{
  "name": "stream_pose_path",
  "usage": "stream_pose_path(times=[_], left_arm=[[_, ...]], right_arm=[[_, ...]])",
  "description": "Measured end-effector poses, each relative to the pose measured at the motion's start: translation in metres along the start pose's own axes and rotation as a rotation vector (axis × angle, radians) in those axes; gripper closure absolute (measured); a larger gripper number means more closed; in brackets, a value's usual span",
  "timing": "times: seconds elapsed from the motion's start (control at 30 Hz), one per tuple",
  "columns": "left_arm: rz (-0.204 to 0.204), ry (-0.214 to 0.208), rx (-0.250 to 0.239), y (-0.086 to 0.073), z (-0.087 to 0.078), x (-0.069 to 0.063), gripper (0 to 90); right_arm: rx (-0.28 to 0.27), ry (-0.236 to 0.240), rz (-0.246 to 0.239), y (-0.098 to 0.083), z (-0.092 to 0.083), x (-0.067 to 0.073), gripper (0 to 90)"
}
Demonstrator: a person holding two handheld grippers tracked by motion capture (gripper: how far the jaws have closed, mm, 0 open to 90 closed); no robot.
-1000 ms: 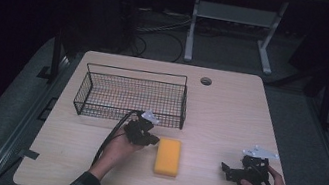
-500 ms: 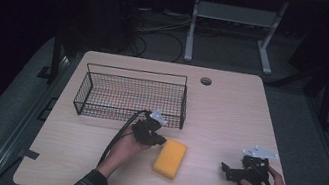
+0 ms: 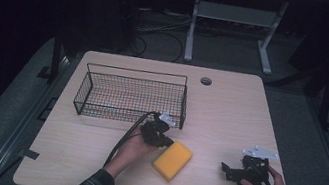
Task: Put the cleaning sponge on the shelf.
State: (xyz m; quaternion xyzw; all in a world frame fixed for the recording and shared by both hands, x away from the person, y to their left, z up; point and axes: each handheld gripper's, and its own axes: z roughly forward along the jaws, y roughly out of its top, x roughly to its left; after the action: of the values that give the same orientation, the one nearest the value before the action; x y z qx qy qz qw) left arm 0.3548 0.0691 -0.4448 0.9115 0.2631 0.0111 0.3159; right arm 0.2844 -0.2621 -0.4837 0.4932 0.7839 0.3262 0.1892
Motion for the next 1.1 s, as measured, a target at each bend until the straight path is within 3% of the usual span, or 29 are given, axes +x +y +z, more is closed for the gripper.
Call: stream_pose_path(times=[0.23, 0.5, 0.8, 0.9, 1.1], left_arm=[[-0.017, 0.013, -0.006, 0.000, -0.012, 0.001, 89.2], [-0.060, 0.012, 0.000, -0.001, -0.025, 0.000, 75.9], [-0.077, 0.002, 0.014, 0.005, -0.033, -0.009, 47.7], [-0.058, 0.005, 0.029, 0.008, -0.033, -0.014, 39.7], [-0.059, 0.024, 0.039, 0.012, -0.028, -0.024, 19.8]], right_arm=[[0.000, 0.001, 0.000, 0.000, 0.000, 0.000, 0.0], [-0.001, 0.002, 0.003, 0.000, 0.000, 0.000, 0.0], [0.000, 0.002, -0.001, 0.000, 0.000, 0.000, 0.0], [0.000, 0.003, 0.000, 0.000, 0.000, 0.000, 0.0], [0.000, 0.002, 0.000, 0.000, 0.000, 0.000, 0.0]])
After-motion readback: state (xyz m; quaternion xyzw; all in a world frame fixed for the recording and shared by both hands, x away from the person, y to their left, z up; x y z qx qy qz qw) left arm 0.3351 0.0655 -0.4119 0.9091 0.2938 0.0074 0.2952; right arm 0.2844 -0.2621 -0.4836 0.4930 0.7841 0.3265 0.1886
